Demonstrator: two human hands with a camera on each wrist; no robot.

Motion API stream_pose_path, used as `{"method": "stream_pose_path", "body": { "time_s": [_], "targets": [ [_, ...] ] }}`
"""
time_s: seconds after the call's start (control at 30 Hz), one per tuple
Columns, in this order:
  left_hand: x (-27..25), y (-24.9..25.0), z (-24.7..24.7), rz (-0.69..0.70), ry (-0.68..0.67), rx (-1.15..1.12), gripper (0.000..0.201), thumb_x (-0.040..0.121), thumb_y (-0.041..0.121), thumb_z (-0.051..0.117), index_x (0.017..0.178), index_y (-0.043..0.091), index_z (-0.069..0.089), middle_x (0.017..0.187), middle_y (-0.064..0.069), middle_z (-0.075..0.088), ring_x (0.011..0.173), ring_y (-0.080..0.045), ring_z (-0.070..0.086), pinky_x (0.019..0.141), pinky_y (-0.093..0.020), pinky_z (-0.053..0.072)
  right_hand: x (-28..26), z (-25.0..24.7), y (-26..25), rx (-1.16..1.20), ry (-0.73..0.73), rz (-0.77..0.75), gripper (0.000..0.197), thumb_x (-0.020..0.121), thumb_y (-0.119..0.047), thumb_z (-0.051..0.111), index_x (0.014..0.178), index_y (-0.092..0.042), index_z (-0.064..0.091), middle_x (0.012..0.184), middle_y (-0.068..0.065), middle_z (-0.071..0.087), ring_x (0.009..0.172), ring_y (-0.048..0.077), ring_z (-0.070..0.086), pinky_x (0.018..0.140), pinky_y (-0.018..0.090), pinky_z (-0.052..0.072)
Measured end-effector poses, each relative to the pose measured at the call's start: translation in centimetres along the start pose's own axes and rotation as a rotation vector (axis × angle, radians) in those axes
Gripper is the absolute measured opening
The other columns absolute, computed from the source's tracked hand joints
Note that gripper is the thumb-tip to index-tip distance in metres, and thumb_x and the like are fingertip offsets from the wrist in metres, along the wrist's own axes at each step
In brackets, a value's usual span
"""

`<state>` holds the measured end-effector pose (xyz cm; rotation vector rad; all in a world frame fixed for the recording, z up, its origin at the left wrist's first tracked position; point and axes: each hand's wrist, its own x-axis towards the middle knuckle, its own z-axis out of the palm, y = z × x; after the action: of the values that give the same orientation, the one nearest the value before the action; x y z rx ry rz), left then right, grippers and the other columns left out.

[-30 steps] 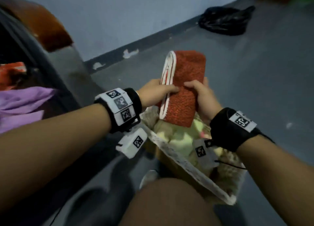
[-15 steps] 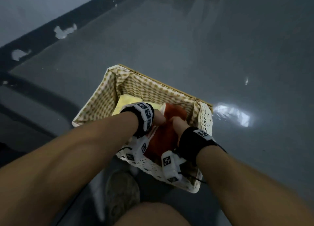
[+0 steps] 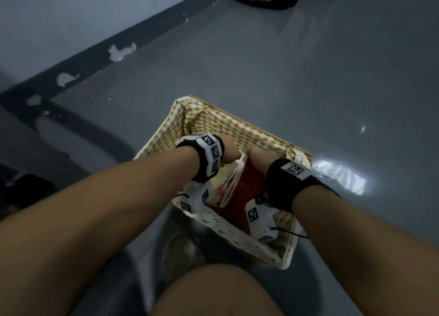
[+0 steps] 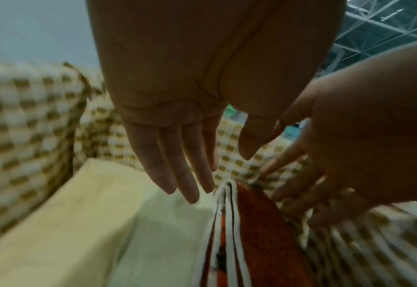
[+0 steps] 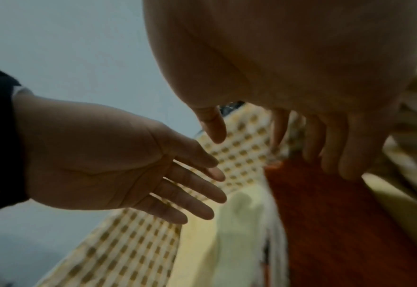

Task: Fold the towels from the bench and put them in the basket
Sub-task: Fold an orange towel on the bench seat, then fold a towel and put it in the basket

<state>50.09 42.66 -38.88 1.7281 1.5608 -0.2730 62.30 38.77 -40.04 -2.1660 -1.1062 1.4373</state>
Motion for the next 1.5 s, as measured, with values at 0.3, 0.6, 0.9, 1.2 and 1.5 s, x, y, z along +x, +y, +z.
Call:
{"method": "stream_pose_path", "body": {
  "time_s": [0.3,0.6,0.9,1.2,1.5],
  "targets": [
    [-16.9,-7.5,-9.5,0.144,0.463,0.007,0.026,0.092,0.030,0.063,0.112,0.015,0.069,0.109,-0.007,0.073,0.102,-0.025,0.068,0.087,-0.031,0.052,-11.7,5.5,-12.9,-0.224,-0.231,-0.434,0.032,0.097,-0.042,0.050,0.083,-0.018,0.064,0.093,0.005,0.074,0.076,0.020,0.067,0.073,0.030,0.052],
    [-36.1,-28.2,-11.2,-0.123,0.842,-0.021,0.015,0.090,0.028,0.065,0.102,0.022,0.071,0.102,0.002,0.074,0.094,-0.017,0.068,0.084,-0.029,0.052,-24.2,23.3,-22.7,-0.594,-0.675,-0.902,0.010,0.100,-0.023,0.056,0.101,-0.015,0.063,0.089,0.005,0.065,0.068,0.016,0.058,0.061,0.026,0.043],
    [-44.7,-43.9,-3.2,-0.636,0.642,-0.057,0.055,0.090,0.047,0.064,0.137,0.019,0.054,0.132,-0.008,0.063,0.118,-0.029,0.059,0.097,-0.032,0.046,-29.9,41.0,-22.4,-1.073,-0.689,-1.265,0.029,0.093,-0.031,0.064,0.116,-0.014,0.071,0.115,0.009,0.072,0.101,0.021,0.065,0.096,0.032,0.051],
    [-46.8,-45.4,0.2,-0.705,0.565,0.150,0.036,0.087,0.040,0.052,0.120,0.031,0.063,0.114,-0.003,0.068,0.108,-0.027,0.062,0.082,-0.030,0.045,-29.5,44.9,-18.7,-1.313,-0.754,-1.350,0.081,0.066,-0.069,0.079,0.131,-0.025,0.061,0.131,-0.003,0.062,0.117,0.017,0.059,0.099,0.029,0.046],
    [-46.3,-46.6,0.1,-0.578,0.689,0.043,0.078,0.074,0.052,0.073,0.143,0.030,0.044,0.128,-0.008,0.057,0.117,-0.033,0.055,0.096,-0.043,0.048,-30.8,44.9,-20.1,-0.857,-0.588,-1.537,0.015,0.099,-0.025,0.054,0.100,-0.018,0.066,0.091,0.006,0.071,0.083,0.024,0.063,0.079,0.034,0.050]
  ]
}}
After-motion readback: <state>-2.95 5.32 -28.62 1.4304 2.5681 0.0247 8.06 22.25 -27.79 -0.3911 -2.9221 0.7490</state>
